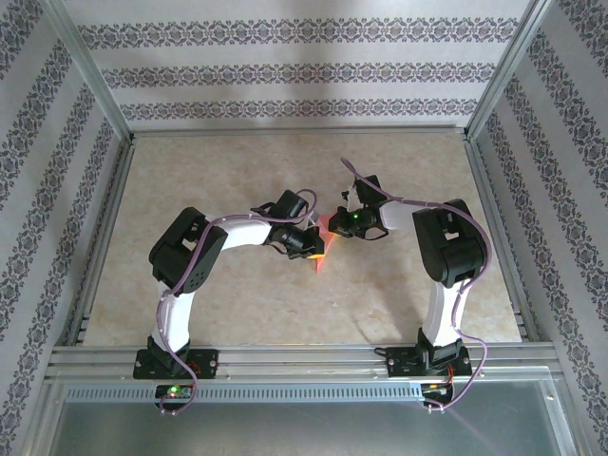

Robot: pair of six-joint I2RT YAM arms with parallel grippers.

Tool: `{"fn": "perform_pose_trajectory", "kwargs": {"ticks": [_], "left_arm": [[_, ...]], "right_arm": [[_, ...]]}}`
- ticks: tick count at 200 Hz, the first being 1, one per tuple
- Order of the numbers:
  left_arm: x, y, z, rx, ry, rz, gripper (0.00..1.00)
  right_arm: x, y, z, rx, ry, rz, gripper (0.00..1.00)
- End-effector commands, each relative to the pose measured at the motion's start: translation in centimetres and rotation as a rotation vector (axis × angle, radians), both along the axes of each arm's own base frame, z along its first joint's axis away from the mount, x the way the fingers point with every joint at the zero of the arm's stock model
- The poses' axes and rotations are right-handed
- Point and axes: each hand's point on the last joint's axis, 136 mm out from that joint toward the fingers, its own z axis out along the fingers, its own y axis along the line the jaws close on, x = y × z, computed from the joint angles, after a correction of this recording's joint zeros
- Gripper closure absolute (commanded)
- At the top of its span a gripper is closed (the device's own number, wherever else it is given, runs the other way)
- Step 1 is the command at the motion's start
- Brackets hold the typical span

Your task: Fold a paper plane with a square sheet of paper (fold left side to right side)

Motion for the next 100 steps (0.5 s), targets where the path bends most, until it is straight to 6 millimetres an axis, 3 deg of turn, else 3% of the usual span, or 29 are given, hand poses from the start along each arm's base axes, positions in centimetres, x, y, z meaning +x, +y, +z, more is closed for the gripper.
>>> {"fn": "perform_pose_trajectory", "kwargs": {"ticks": [1,100], "left_arm": [[-1.16,0.64,-1.62,0.055,0.03,-0.014,0.97],[-1.55,1.07,-2.49,0.08,0.04,-0.012,0.97]], "right_arm": [[-3.41,-1.58,-4.61,-0.127,0.15,0.01,1.0],[-3.36,-1.48,-4.64,-0.131,0.152,0.013,1.0]]}}
